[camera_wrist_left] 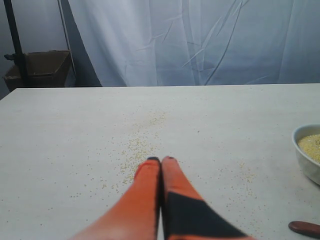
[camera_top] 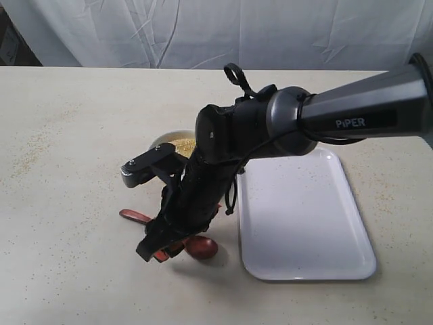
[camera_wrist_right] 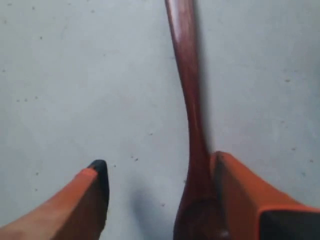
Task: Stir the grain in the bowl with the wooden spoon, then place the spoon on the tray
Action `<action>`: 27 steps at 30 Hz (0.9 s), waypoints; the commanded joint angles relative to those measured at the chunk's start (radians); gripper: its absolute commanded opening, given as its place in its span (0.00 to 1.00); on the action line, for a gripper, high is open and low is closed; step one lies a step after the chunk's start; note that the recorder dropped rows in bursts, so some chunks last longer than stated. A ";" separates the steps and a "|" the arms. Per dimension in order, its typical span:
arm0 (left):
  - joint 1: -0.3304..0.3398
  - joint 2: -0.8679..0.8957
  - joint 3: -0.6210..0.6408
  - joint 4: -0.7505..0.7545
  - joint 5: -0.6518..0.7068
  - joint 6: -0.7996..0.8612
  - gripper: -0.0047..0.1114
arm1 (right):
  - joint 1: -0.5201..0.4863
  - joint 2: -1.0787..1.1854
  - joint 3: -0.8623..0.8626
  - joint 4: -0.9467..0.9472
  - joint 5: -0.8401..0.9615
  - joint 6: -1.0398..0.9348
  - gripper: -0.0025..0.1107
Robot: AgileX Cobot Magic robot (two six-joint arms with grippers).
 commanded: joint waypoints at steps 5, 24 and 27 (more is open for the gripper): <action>0.001 -0.005 0.004 -0.003 -0.005 -0.003 0.04 | 0.004 -0.002 0.003 0.009 -0.112 -0.012 0.55; 0.001 -0.005 0.004 -0.003 -0.005 -0.003 0.04 | 0.004 0.051 0.003 0.010 -0.175 -0.059 0.13; 0.001 -0.005 0.004 -0.003 -0.005 -0.003 0.04 | 0.004 0.022 0.003 0.010 -0.178 -0.055 0.03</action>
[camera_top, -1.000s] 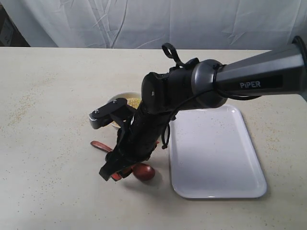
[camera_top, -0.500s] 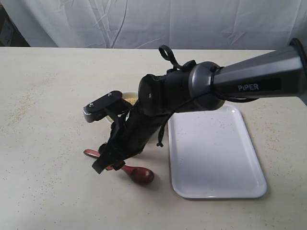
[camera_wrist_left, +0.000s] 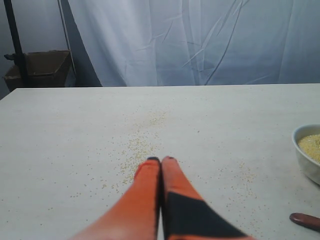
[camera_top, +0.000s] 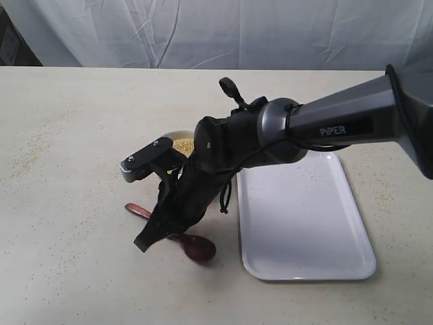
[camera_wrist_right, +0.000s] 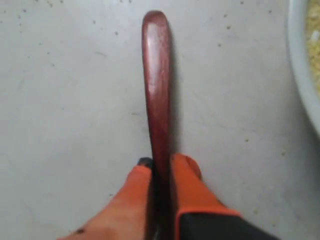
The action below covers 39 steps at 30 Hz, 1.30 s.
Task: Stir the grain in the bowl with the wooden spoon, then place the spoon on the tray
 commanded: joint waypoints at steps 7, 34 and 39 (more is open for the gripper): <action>0.001 -0.005 0.004 -0.003 -0.005 -0.003 0.04 | 0.000 -0.189 0.003 0.021 -0.030 0.035 0.05; 0.001 -0.005 0.004 -0.003 -0.005 -0.003 0.04 | -0.173 -0.006 0.003 0.138 -0.500 0.529 0.37; 0.001 -0.005 0.004 -0.003 -0.005 -0.003 0.04 | -0.202 -0.127 0.003 0.087 -0.349 0.518 0.37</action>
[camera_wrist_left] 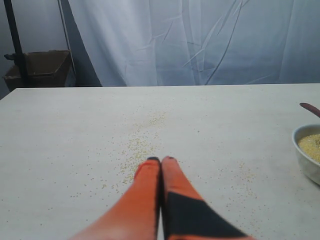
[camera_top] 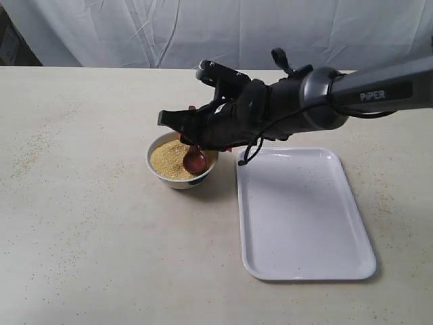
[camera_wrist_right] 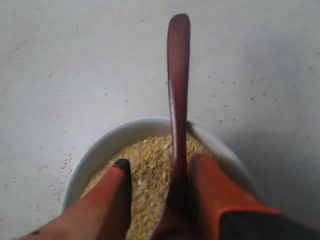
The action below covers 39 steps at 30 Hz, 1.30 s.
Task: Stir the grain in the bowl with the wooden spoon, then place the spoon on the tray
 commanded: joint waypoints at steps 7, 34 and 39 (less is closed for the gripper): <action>0.001 -0.005 0.004 -0.003 -0.005 -0.003 0.04 | -0.097 -0.091 -0.287 -0.263 0.486 -0.174 0.03; 0.001 -0.005 0.004 -0.003 -0.005 -0.003 0.04 | -0.080 0.348 -0.815 -0.666 0.792 -0.025 0.02; 0.001 -0.005 0.004 -0.003 -0.005 -0.003 0.04 | -0.080 0.325 -0.815 -0.683 0.894 0.013 0.02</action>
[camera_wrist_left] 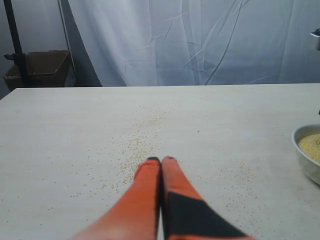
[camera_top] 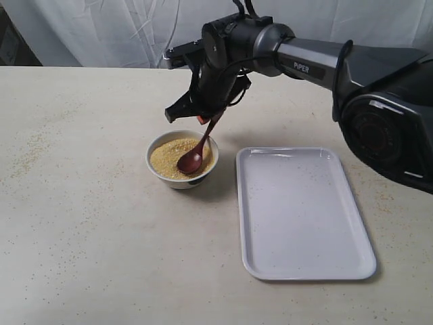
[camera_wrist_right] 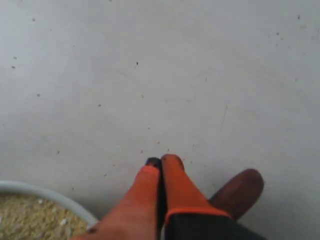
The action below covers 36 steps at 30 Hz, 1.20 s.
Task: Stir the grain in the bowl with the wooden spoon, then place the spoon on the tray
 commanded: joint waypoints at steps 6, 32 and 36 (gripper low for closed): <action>0.001 -0.005 0.004 -0.003 -0.005 -0.003 0.04 | -0.010 -0.113 -0.007 0.039 -0.003 0.131 0.02; 0.001 -0.005 0.004 -0.003 -0.005 -0.003 0.04 | 0.006 -0.609 1.214 0.432 -1.465 0.650 0.02; 0.001 -0.005 0.004 -0.003 -0.005 -0.003 0.04 | -0.024 -0.573 1.265 -0.036 -1.739 1.141 0.02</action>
